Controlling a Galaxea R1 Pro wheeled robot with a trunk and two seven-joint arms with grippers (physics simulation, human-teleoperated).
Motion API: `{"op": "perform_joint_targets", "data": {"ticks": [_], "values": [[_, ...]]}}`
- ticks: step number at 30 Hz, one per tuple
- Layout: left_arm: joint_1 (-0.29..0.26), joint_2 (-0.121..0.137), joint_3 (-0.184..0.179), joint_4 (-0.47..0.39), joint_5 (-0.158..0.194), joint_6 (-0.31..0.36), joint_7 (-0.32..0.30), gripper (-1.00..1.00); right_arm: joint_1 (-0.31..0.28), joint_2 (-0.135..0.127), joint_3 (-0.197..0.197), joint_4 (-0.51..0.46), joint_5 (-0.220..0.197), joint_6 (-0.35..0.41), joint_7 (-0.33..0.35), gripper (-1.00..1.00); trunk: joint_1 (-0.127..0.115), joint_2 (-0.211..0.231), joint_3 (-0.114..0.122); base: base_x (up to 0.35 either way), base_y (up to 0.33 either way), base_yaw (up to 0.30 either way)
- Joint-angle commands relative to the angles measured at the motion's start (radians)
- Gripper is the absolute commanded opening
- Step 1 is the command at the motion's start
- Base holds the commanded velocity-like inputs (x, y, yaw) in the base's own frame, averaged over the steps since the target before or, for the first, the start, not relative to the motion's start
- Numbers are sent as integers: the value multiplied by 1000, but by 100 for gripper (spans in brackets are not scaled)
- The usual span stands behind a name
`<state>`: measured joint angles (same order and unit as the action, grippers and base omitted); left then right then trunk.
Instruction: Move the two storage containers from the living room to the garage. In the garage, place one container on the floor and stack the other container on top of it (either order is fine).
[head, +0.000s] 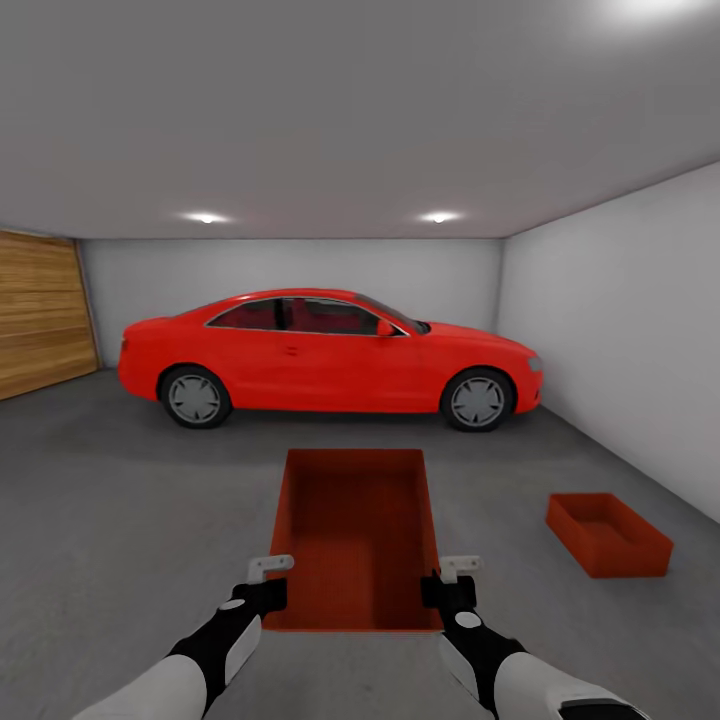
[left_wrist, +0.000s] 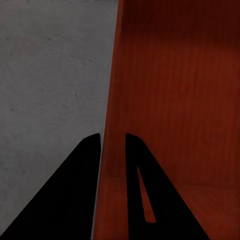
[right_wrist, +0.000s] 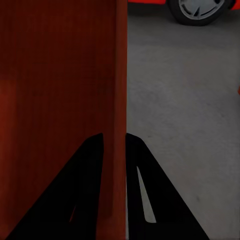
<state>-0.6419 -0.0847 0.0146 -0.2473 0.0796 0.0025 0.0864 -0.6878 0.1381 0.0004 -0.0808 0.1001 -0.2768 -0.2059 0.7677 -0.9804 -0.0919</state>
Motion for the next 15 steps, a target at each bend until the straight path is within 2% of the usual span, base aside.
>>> {"op": "perform_joint_targets", "data": {"ticks": [1,15], "values": [[-1,22,-5,-4,3,-13,7,-100,-1,0,-30,4,0,-1,-6,-100,1,-1,-2,321,0,0],[-1,22,-5,-4,3,-13,7,-100,-1,-1,-30,4,-2,-1,-6,-100,1,-1,-2,321,0,0]]}}
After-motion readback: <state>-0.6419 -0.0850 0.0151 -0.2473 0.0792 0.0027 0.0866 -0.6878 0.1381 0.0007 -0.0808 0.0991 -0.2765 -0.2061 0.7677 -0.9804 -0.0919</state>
